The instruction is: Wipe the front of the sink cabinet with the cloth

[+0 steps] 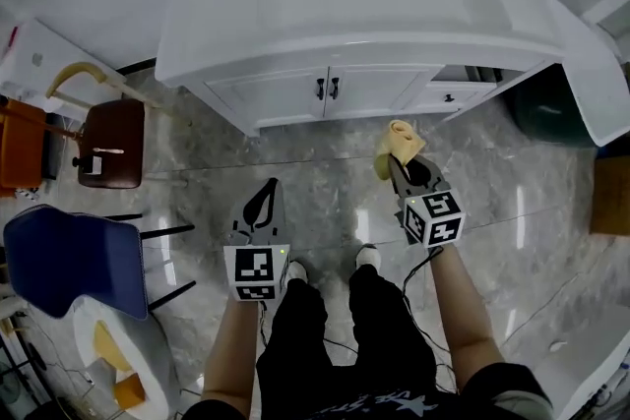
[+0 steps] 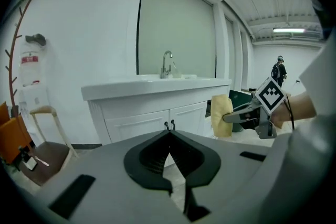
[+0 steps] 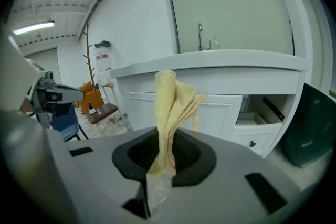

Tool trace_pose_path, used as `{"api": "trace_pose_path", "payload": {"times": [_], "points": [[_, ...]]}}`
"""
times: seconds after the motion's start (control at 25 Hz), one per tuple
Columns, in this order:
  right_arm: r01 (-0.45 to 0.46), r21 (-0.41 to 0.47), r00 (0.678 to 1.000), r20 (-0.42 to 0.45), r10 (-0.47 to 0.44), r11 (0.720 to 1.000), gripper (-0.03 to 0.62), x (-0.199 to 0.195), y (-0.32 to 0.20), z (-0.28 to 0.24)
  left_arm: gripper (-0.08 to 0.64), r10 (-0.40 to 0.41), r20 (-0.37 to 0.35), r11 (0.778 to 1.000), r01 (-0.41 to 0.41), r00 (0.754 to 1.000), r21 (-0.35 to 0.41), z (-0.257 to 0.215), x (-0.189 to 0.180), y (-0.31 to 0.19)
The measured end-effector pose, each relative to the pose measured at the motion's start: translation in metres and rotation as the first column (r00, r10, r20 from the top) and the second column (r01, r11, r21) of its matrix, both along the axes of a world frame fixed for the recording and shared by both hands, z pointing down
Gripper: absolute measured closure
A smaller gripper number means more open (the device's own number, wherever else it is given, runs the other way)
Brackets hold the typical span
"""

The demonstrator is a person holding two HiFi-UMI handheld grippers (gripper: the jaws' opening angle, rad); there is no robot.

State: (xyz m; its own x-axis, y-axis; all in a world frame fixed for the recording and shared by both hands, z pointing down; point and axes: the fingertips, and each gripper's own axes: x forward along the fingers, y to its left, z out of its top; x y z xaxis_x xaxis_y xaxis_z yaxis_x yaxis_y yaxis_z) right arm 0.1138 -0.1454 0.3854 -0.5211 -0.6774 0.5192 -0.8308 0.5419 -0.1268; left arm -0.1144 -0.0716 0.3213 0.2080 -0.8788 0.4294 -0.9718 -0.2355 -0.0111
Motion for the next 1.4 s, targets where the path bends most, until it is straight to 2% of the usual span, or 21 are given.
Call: {"api": "trace_pose_path", "payload": {"times": [0.2,0.28,0.4,0.52,0.64,0.8,0.88,0.96,1.12,1.24,1.4], "points": [[0.046,0.113,0.998,0.030,-0.050,0.993,0.529,-0.015,-0.031,0.036,0.545,0.006,-0.035,1.000,-0.005,0.999,0.020,0.058,-0.027,-0.028],[0.069,0.152,0.996,0.044,-0.077,0.986,0.529,-0.018,-0.050,0.047,0.545,0.005,-0.056,0.998,-0.002,0.998,0.060,0.071,-0.031,-0.047],[0.139,0.208,0.989,0.018,-0.146,0.968,0.529,-0.030,-0.078,0.064,0.545,0.028,-0.102,0.991,-0.014,0.994,0.133,0.083,-0.030,-0.078],[0.208,0.235,0.974,0.038,-0.223,0.950,0.529,-0.046,-0.096,0.076,0.545,0.016,-0.146,0.987,0.007,0.989,0.158,0.102,-0.033,-0.100],[0.265,0.285,0.955,0.057,-0.293,0.921,0.529,-0.063,-0.116,0.079,0.545,0.015,-0.138,0.980,0.013,0.990,0.197,0.123,-0.034,-0.116],[0.294,0.402,0.949,-0.019,-0.313,0.867,0.529,-0.075,-0.146,0.072,0.545,0.055,-0.111,0.960,-0.022,0.992,0.279,0.153,-0.026,-0.137],[0.329,0.425,0.941,-0.068,-0.333,0.843,0.529,-0.083,-0.148,0.074,0.545,0.065,-0.111,0.953,-0.028,0.992,0.301,0.168,-0.020,-0.142],[0.358,0.424,0.932,-0.104,-0.347,0.832,0.529,-0.090,-0.149,0.079,0.545,0.078,-0.102,0.947,-0.042,0.992,0.318,0.179,-0.014,-0.146],[0.351,0.424,0.936,-0.139,-0.323,0.835,0.529,-0.095,-0.164,0.087,0.545,0.099,-0.089,0.941,-0.065,0.991,0.331,0.188,-0.008,-0.155],[0.333,0.390,0.942,-0.105,-0.318,0.859,0.529,-0.097,-0.177,0.091,0.545,0.112,-0.058,0.939,-0.086,0.992,0.332,0.186,-0.006,-0.159],[0.273,0.360,0.958,-0.015,-0.287,0.892,0.529,-0.083,-0.185,0.092,0.545,0.128,-0.045,0.931,-0.105,0.991,0.348,0.185,-0.002,-0.164]]}}
